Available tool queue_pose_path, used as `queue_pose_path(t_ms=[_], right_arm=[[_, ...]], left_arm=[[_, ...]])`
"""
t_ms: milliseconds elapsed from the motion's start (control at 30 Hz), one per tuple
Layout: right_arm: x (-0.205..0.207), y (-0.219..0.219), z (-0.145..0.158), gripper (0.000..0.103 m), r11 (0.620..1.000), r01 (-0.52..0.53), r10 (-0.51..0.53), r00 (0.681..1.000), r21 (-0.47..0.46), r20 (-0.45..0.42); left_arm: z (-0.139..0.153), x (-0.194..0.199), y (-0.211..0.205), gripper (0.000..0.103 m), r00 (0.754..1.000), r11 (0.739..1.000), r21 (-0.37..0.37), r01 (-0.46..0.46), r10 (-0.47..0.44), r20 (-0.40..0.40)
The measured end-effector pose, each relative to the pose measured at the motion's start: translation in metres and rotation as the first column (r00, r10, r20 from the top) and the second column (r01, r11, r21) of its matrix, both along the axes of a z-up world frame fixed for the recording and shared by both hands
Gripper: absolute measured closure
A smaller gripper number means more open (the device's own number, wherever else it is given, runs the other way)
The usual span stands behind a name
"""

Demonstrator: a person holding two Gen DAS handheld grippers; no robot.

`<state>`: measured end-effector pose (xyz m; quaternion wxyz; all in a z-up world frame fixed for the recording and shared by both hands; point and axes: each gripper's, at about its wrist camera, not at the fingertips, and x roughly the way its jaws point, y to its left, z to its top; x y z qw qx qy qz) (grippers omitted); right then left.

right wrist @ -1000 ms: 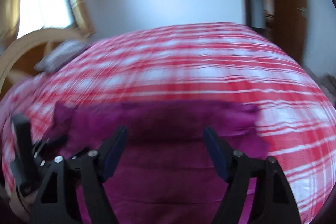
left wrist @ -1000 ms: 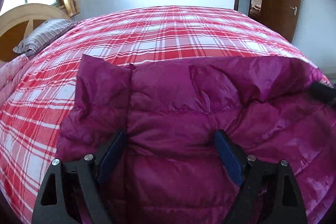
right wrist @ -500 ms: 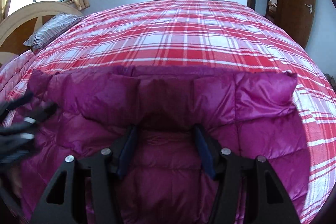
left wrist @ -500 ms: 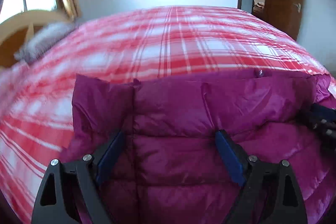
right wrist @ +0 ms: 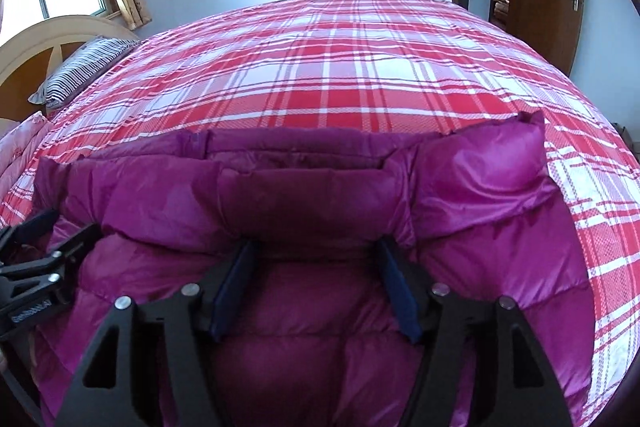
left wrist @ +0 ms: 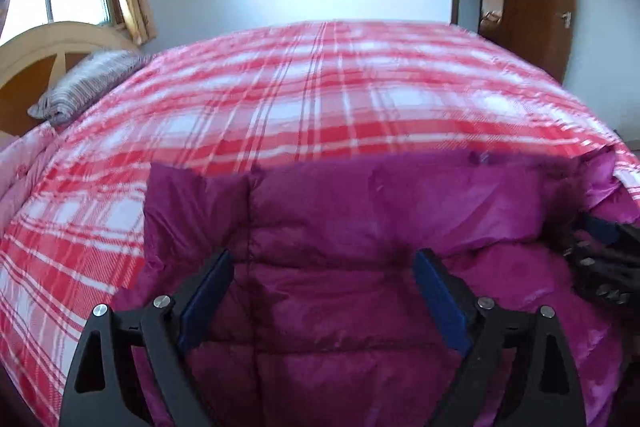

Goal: Fold large clothes

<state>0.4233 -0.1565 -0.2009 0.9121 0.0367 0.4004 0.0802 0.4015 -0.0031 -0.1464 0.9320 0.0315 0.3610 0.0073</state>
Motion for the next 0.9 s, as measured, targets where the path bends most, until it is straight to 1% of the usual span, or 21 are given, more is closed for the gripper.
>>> queue_pose_path(t_ms=[67, 133, 167, 200, 233, 267, 333, 367, 500, 767, 900], right_arm=[[0.000, 0.000, -0.001, 0.034, 1.000, 0.000, 0.000, 1.000, 0.001, 0.000], [0.001, 0.001, -0.002, 0.033, 1.000, 0.001, -0.001, 1.000, -0.004, -0.002], [0.002, 0.001, -0.002, 0.033, 1.000, 0.002, -0.002, 1.000, -0.010, -0.003], [0.003, 0.002, -0.002, 0.032, 1.000, 0.003, -0.003, 1.000, -0.014, -0.005], [0.003, 0.002, -0.002, 0.032, 1.000, 0.004, -0.004, 1.000, -0.017, -0.008], [0.004, 0.002, -0.003, 0.032, 1.000, 0.004, -0.004, 1.000, -0.017, -0.009], [0.005, 0.001, -0.003, 0.031, 1.000, 0.005, -0.005, 1.000, -0.011, -0.014], [0.005, 0.001, -0.003, 0.031, 1.000, 0.006, -0.006, 1.000, -0.009, -0.015], [0.006, 0.002, -0.004, 0.031, 1.000, 0.008, -0.008, 1.000, -0.013, -0.017], [0.005, 0.001, -0.005, 0.030, 1.000, 0.010, -0.010, 1.000, -0.015, -0.017], [0.008, 0.001, -0.006, 0.028, 1.000, 0.010, -0.010, 1.000, -0.011, -0.024]], left_arm=[[0.008, -0.002, -0.009, 0.012, 0.999, 0.999, 0.009, 0.032, -0.032, 0.027], [0.009, 0.000, -0.020, 0.011, 0.998, 0.997, 0.049, 0.060, -0.061, 0.033], [0.006, 0.004, -0.024, 0.011, 0.998, 0.995, 0.080, 0.062, -0.064, 0.024], [0.002, 0.008, -0.024, 0.011, 0.998, 0.994, 0.090, 0.060, -0.061, 0.012], [-0.007, 0.015, -0.022, 0.011, 0.999, 0.994, 0.095, 0.046, -0.044, -0.021], [-0.012, 0.019, -0.018, 0.011, 0.999, 0.996, 0.084, 0.037, -0.033, -0.043], [-0.019, 0.025, -0.006, 0.010, 0.997, 1.000, 0.007, 0.022, -0.022, -0.073], [-0.020, 0.026, -0.003, 0.010, 0.997, 1.000, -0.010, 0.021, -0.021, -0.077], [-0.025, 0.024, -0.006, 0.009, 0.997, 1.000, -0.003, 0.022, -0.023, -0.073], [-0.030, 0.027, -0.004, 0.006, 0.996, 1.000, -0.021, 0.021, -0.023, -0.090], [-0.032, 0.029, -0.002, 0.005, 0.995, 0.999, -0.036, 0.018, -0.022, -0.099]])
